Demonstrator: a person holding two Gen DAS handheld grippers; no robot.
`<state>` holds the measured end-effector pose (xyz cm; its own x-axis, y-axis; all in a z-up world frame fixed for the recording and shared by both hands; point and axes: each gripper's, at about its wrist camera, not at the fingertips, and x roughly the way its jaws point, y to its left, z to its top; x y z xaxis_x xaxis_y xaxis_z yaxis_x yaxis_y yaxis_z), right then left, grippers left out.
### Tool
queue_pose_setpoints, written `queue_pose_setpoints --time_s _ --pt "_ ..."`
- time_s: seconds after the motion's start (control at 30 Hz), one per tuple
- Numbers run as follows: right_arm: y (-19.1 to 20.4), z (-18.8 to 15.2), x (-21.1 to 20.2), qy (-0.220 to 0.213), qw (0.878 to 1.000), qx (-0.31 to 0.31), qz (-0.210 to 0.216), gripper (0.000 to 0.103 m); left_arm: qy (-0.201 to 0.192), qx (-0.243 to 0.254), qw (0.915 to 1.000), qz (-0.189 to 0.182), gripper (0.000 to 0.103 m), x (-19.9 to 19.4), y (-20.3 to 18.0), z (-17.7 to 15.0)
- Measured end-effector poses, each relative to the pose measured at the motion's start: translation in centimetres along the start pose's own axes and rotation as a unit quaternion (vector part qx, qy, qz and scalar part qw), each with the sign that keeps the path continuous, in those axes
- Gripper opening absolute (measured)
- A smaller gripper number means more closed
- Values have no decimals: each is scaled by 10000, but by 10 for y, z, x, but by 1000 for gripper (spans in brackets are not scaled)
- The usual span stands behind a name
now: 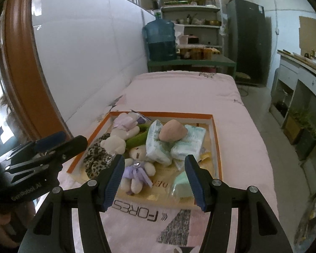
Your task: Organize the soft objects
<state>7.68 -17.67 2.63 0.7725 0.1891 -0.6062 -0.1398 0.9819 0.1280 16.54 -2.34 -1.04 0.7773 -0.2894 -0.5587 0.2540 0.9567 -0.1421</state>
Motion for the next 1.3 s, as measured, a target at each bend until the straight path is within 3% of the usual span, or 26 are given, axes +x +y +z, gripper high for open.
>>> queue_pose_setpoints --time_s 0.47,0.67,0.8,1.3 --pt "15 -24 -50 -209 9991 189 -328 61 -197 -258 9991 288 63 -52 -6 -22" --pt "22 -35 -78 -330 9980 327 -424 61 -356 -187 9953 881 63 -78 -16 -33" --pt "30 -43 -96 -423 9973 285 -529 61 -358 -233 9960 787 63 -94 -19 -39" --pt "63 -68 -156 -714 9936 185 -850 61 -496 -86 9941 965 62 -155 -36 -59"
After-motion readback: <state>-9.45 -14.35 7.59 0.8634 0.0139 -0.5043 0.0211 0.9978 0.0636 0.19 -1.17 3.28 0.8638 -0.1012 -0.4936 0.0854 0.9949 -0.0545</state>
